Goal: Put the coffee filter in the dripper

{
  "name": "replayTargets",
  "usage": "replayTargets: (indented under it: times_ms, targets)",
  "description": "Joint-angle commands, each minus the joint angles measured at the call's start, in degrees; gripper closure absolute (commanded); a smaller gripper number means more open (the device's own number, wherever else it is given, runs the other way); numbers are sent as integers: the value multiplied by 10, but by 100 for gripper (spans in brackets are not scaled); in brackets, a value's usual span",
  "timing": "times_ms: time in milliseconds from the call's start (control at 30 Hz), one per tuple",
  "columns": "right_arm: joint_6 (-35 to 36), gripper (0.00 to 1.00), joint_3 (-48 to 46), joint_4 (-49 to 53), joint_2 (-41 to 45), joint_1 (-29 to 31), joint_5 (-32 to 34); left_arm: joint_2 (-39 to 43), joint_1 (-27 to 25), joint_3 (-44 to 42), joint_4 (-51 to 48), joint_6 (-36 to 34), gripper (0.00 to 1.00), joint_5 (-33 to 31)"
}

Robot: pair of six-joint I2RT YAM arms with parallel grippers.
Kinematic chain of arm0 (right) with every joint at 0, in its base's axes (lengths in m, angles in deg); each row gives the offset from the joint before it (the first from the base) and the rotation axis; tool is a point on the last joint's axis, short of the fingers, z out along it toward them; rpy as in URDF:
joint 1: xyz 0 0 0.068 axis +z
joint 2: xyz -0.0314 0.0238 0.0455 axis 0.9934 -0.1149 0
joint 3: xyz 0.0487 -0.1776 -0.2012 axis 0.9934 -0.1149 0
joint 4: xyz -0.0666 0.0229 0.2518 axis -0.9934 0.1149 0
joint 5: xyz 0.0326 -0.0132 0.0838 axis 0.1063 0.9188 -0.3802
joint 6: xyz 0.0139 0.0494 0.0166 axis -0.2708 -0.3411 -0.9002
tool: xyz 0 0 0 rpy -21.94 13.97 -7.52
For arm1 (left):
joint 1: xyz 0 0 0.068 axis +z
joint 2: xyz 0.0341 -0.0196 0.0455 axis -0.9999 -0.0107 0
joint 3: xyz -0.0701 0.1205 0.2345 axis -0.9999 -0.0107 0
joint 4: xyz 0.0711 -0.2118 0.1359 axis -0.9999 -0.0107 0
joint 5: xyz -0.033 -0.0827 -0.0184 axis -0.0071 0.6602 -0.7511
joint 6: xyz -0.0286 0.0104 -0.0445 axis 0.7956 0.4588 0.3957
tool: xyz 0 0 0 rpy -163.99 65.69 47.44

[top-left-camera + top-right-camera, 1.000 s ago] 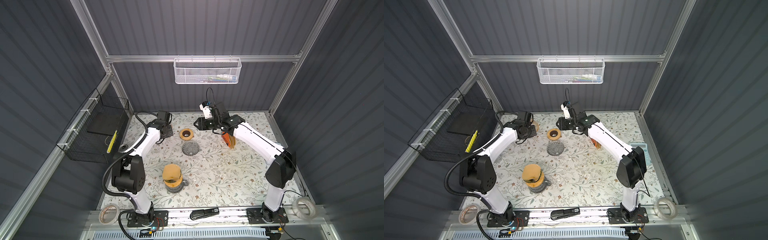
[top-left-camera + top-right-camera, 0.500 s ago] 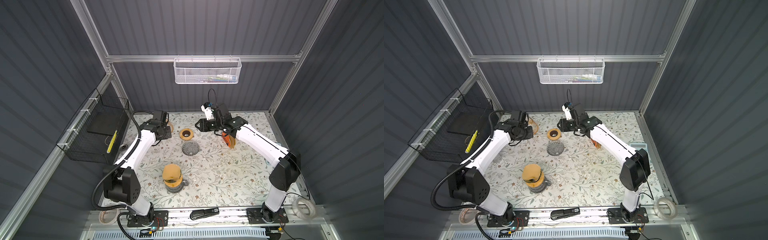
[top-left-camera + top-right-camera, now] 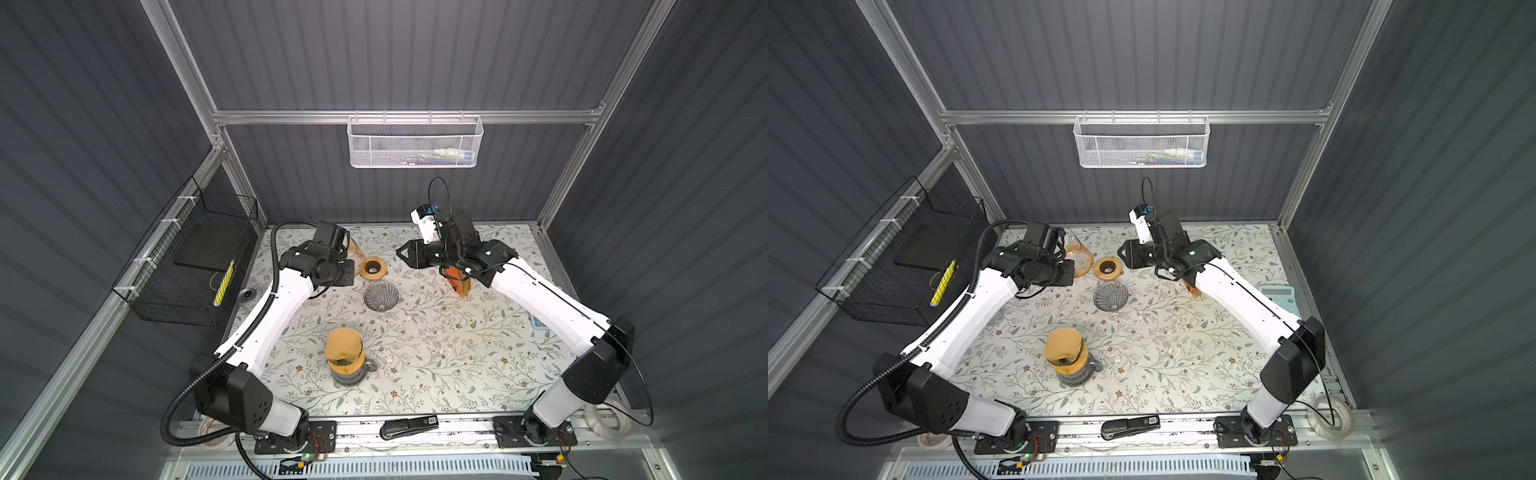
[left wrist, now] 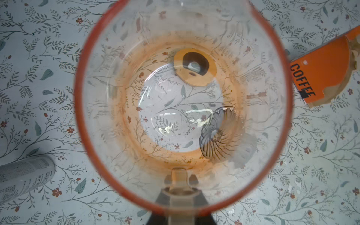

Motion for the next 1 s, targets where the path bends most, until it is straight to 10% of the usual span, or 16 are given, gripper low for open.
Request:
replayTargets:
  times_ms: [0,967]
  targets:
    - [2,59,-23,14,31,8,19,28,-25,23,-16,-10,100,15]
    - [-6,52,-284,164,375,-79,99,5,-359,-8,25,40,100,16]
